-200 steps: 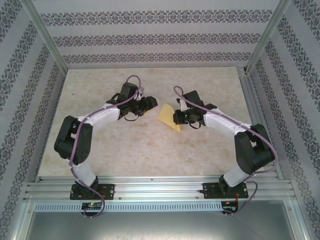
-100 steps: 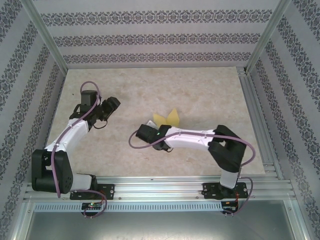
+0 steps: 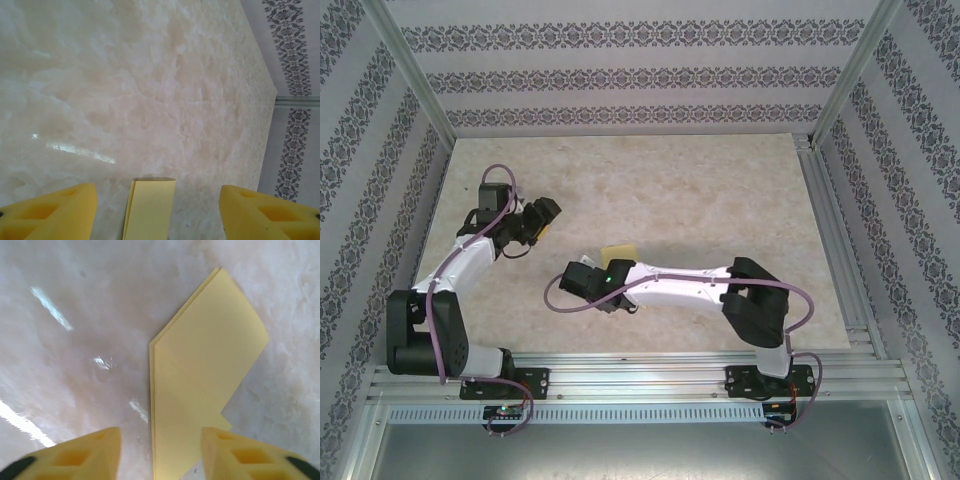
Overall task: Fold a paper plane with a square sheet of paper (pick it up from the middle)
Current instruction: Fourth fold the wing at the center of the table.
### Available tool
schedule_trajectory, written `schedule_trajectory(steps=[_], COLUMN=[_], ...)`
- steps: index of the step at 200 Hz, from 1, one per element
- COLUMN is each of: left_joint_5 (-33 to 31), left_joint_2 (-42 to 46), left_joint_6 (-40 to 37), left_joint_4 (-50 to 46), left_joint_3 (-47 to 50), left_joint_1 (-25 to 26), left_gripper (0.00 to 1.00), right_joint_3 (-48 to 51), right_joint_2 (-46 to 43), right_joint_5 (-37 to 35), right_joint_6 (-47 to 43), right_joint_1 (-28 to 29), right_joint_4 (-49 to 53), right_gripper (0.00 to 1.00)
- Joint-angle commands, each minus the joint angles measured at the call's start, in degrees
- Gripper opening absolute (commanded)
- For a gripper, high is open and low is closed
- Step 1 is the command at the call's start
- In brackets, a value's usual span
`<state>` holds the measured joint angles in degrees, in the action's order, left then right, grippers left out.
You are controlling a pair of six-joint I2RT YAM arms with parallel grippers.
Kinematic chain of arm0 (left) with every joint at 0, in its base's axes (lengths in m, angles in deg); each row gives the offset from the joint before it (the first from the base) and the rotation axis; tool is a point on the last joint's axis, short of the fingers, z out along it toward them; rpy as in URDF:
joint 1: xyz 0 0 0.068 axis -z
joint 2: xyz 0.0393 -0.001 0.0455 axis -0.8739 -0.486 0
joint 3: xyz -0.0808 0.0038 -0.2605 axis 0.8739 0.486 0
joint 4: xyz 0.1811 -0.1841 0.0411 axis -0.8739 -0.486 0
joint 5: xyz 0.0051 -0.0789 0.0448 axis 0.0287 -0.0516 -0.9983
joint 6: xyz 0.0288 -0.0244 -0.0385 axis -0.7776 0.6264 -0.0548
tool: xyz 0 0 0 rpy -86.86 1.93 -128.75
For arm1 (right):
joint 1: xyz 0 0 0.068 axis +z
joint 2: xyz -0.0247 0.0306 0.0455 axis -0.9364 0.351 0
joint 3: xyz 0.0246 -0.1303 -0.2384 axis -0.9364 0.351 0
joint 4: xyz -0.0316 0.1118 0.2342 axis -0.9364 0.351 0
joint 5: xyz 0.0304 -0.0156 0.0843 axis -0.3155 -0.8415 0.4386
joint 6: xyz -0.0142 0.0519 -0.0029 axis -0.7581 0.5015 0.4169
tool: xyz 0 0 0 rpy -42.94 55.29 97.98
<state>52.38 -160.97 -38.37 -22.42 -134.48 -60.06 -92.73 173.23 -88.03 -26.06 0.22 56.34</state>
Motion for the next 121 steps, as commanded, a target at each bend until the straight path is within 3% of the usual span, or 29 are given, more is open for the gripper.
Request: schedule_trajectory(steps=[1, 16, 57, 121], left_joint_5=[4.08, 2.91, 1.27, 1.73], left_joint_2=[-0.73, -0.22, 0.31, -0.10], left_joint_6=[-2.39, -3.05, -3.86, -4.02], left_joint_4=[0.83, -0.01, -1.00, -0.90], left_joint_3=[0.42, 1.33, 2.08, 1.93], left_joint_1=[-0.16, -0.07, -0.03, -0.07], left_gripper=[0.67, 0.67, 0.67, 0.67], right_joint_3=[4.85, 7.57, 5.59, -1.38], right_joint_2=[-6.82, -6.84, -2.14, 7.12], right_joint_5=[5.43, 9.64, 11.27, 1.35], right_joint_6=[6.58, 9.19, 8.91, 7.56], right_joint_1=[-2.59, -5.33, -5.95, -4.76], right_joint_4=[-4.06, -5.52, -4.61, 3.04], right_gripper=[0.52, 0.52, 0.63, 0.69])
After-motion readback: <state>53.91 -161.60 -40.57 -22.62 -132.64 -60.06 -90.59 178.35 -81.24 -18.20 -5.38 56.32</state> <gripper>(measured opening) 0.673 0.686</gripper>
